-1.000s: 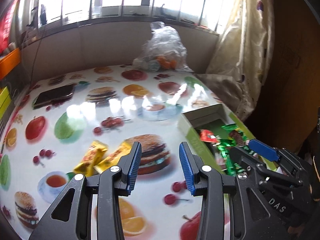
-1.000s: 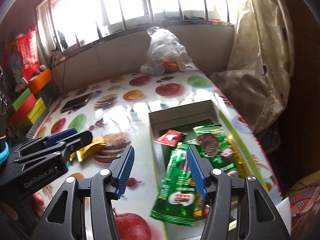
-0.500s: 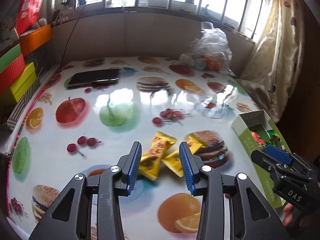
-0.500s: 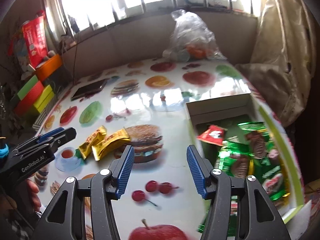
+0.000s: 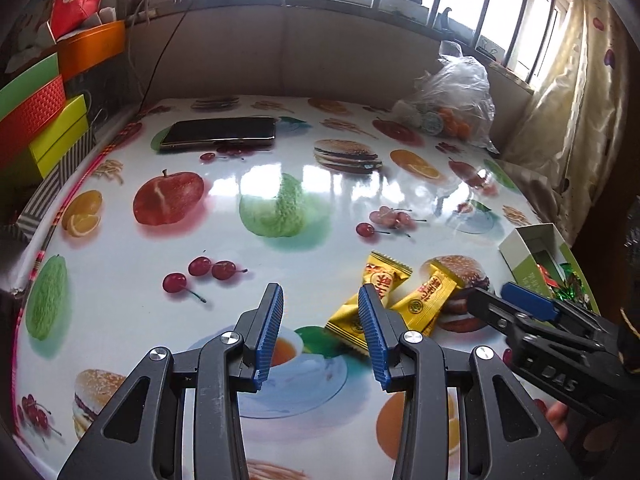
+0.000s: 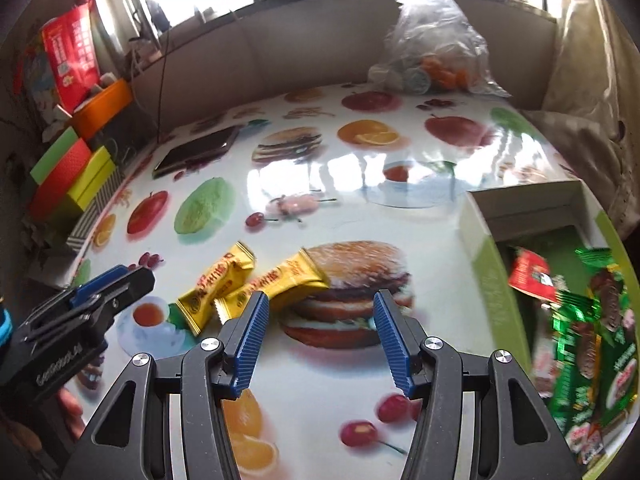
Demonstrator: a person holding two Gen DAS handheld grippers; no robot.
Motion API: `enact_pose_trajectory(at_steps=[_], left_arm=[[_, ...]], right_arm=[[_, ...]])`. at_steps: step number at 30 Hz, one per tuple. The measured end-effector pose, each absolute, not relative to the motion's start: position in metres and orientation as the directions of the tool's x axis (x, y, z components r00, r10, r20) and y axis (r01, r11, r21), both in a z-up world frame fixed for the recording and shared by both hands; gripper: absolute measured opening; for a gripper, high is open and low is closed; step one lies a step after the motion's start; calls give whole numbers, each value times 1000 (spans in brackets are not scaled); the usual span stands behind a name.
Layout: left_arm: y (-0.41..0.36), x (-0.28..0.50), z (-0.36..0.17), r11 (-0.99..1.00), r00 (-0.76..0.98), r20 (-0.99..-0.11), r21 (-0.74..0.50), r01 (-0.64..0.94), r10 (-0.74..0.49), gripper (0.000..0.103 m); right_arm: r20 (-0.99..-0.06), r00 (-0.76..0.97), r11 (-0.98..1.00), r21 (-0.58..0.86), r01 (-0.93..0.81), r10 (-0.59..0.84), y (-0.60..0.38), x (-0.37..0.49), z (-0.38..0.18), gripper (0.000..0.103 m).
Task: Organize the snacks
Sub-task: 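Move both grippers back over the yellow candies on the table, then grasp a yellow candy with the right gripper while the left grasps another yellow candy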
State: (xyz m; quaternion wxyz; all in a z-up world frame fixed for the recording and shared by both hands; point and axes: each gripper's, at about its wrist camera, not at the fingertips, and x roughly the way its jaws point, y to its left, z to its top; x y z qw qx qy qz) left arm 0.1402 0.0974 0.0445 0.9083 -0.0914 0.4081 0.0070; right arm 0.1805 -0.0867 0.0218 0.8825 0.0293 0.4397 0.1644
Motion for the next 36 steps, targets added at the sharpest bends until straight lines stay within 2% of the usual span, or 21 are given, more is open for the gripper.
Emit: enact_pose_trajectory(at_steps=[12, 36], left_arm=[[110, 142, 39, 980, 656, -751, -174, -97, -69, 41], [94, 154, 30, 979, 624, -769, -201, -34, -136, 41]], right_arm=[[-792, 540, 957, 205, -206, 286, -57, 211, 0, 55], [-811, 560, 975, 58, -212, 170, -61, 202, -6, 58]])
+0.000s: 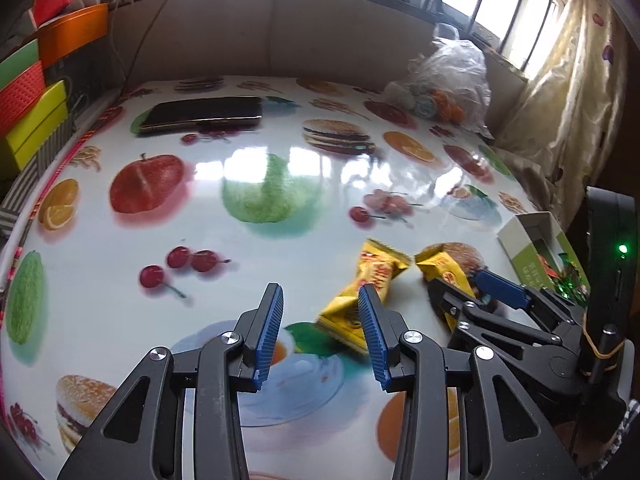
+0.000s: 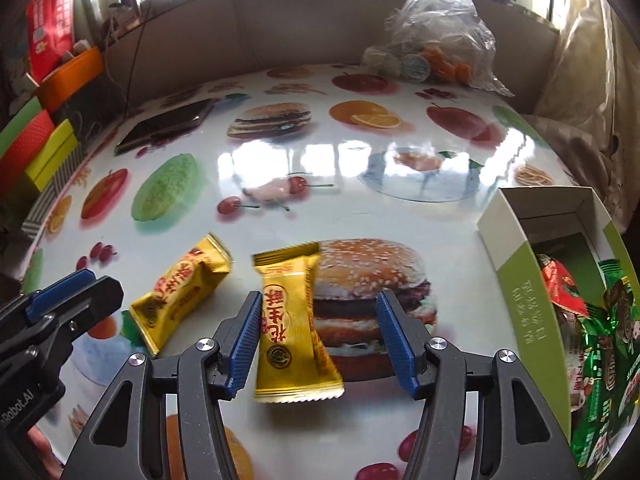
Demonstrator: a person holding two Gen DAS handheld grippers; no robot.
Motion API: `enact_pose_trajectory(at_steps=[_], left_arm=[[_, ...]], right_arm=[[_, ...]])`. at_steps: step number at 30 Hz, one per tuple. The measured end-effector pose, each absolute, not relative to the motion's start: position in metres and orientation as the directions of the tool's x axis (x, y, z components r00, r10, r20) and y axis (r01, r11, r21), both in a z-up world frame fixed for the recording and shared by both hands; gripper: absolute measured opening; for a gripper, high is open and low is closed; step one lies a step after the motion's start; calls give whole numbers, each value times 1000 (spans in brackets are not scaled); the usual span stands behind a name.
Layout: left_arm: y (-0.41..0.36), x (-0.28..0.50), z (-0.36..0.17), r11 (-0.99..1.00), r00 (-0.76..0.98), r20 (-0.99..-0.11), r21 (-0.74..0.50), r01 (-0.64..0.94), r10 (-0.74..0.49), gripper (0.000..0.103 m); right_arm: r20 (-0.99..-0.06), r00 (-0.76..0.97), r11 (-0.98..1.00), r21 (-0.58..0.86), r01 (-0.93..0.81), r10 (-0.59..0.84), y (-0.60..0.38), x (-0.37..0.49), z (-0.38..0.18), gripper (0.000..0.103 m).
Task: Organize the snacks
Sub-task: 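Grasp a yellow candy with the right gripper while the left grasps another yellow candy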
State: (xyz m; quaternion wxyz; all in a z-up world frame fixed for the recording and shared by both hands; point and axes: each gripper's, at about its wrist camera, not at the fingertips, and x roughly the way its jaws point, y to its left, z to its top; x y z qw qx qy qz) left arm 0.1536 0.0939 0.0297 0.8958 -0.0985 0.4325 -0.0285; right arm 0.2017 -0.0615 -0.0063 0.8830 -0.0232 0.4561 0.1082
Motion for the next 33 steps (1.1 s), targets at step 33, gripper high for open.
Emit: enact_pose_trajectory(at_steps=[33], left_arm=[[50, 188, 9, 986, 534, -829, -140, 89, -166, 40]], right_arm=[[-804, 570, 977, 61, -203, 169, -85, 197, -4, 25]])
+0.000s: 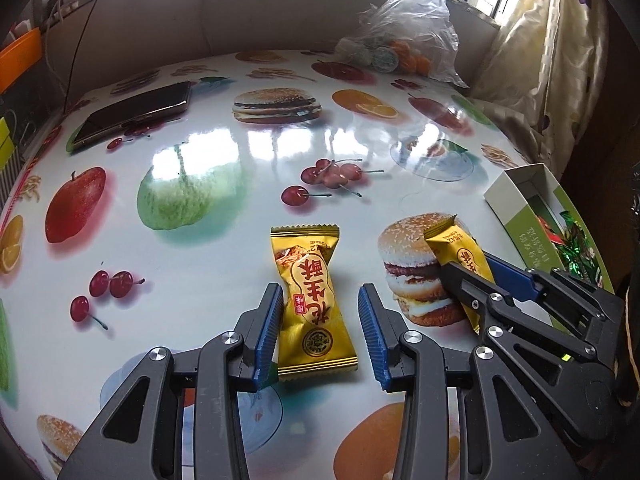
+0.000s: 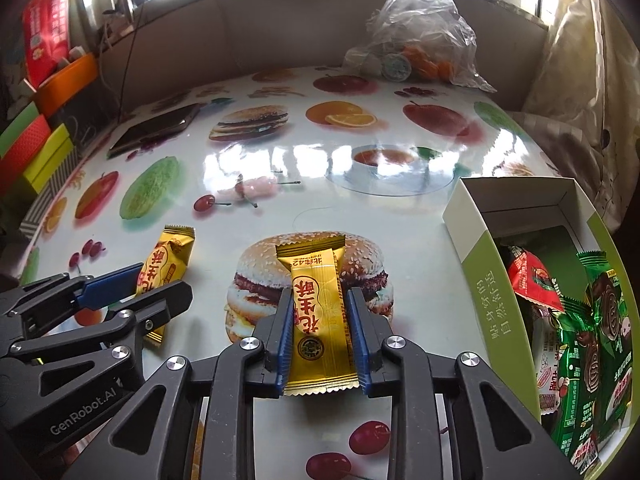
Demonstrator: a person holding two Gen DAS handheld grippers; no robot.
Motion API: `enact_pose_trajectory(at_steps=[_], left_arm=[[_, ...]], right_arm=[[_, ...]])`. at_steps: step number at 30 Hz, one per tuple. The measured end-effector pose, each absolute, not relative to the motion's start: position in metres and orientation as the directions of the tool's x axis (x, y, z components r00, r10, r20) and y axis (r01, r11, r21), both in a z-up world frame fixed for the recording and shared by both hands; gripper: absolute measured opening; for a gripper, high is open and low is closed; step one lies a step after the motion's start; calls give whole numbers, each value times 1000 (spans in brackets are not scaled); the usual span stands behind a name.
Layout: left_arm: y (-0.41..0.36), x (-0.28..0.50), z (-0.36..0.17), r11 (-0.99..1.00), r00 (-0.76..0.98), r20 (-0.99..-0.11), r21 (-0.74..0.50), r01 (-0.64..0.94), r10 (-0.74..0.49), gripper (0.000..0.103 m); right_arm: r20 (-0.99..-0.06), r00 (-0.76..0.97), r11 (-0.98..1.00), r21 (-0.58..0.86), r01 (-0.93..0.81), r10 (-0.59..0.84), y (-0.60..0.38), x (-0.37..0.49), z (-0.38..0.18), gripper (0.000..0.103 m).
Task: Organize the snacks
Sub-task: 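Grasp a yellow candy with the right gripper while the left grasps another yellow candy, then carry both yellow candies over the green box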
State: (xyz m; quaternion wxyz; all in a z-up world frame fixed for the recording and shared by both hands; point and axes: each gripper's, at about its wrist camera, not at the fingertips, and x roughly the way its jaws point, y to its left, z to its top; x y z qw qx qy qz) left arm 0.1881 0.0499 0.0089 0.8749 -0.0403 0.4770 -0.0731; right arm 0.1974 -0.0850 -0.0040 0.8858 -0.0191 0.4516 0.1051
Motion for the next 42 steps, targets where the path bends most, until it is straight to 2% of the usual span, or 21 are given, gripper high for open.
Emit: enact_pose_trajectory(at_steps=[3, 5, 10, 23, 42], left_arm=[[50, 187, 9, 987, 538, -827, -139, 81, -161, 40], [51, 186, 9, 988, 541, -827, -139, 73, -156, 29], [51, 186, 9, 987, 542, -825, -146, 73, -162, 27], [49, 176, 27, 990, 581, -802, -123, 71, -141, 27], [26, 150, 61, 986, 627, -761, -112, 124, -165, 27]], right_arm=[[-804, 570, 977, 62, -202, 168, -85, 197, -4, 25], [-803, 571, 977, 63, -202, 169, -85, 197, -4, 25], [-803, 572, 978, 59, -202, 167, -85, 197, -3, 25], [-796, 579, 978, 74, -194, 175, -91, 194, 0, 24], [-751, 630, 976, 93, -199, 200, -111, 162, 33, 24]])
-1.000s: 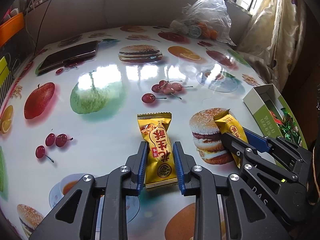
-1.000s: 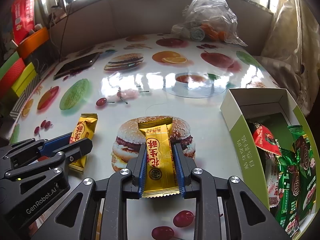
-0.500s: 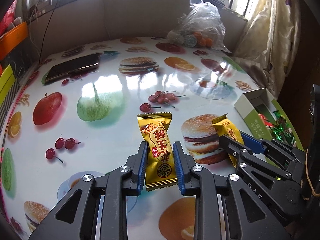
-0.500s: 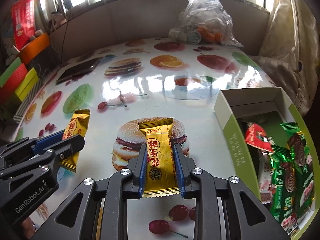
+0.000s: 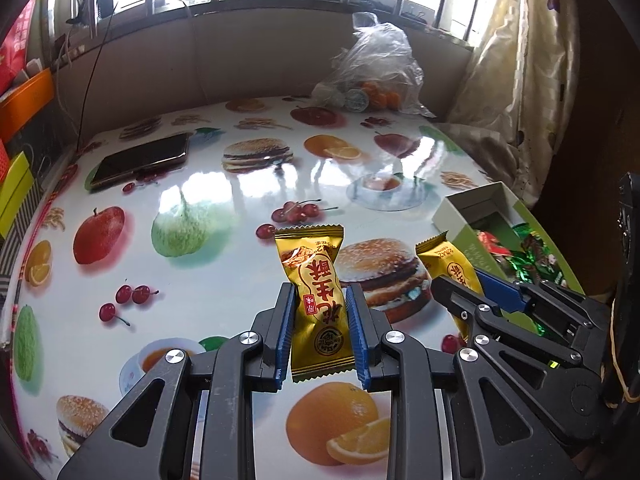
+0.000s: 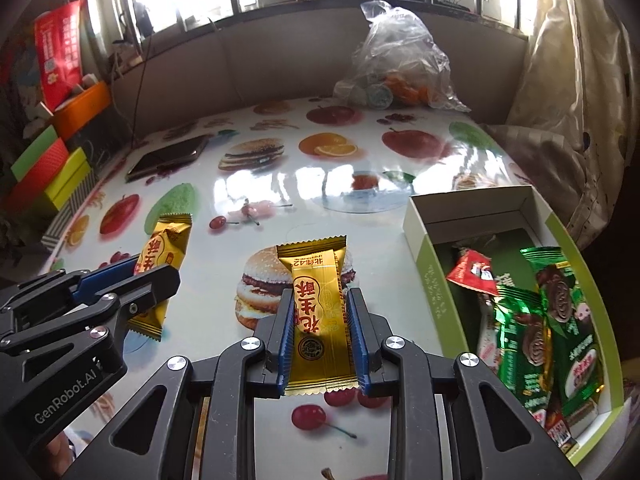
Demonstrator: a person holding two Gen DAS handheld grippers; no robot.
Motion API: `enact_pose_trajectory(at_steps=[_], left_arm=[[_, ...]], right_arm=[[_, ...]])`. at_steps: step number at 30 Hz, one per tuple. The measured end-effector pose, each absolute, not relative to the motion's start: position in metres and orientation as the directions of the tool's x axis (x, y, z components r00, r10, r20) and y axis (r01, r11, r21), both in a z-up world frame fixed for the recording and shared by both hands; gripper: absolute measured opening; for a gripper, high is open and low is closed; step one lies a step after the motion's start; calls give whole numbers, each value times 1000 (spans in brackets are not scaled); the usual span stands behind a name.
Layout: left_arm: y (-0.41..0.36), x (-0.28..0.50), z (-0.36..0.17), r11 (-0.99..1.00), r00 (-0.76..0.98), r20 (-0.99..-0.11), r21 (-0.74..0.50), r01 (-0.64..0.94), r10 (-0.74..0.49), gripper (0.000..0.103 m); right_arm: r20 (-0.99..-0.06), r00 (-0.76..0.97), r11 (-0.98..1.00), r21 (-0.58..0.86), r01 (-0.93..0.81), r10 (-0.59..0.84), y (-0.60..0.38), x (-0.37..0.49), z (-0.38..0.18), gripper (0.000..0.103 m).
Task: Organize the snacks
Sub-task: 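Carry both yellow candies over the green box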
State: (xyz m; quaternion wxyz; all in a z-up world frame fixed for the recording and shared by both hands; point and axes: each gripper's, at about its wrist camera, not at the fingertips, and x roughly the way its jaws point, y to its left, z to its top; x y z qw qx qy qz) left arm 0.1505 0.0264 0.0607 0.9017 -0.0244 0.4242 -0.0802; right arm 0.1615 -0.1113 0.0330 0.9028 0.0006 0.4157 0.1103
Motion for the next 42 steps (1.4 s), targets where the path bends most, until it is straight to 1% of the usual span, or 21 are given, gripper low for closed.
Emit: enact_pose_trajectory(at_steps=[18, 28, 42], left_arm=[[-3, 128, 81, 971, 638, -736, -127, 200, -228, 27], [-36, 124, 85, 954, 625, -729, -142, 264, -281, 27], [-76, 130, 89, 926, 596, -725, -160, 343, -346, 27]], right_arm=[[-713, 679, 982, 80, -171, 176, -136, 121, 63, 24], [-696, 708, 992, 70, -103, 123, -171, 103, 75, 24], [-695, 717, 998, 65, -8, 51, -217, 85, 77, 24]])
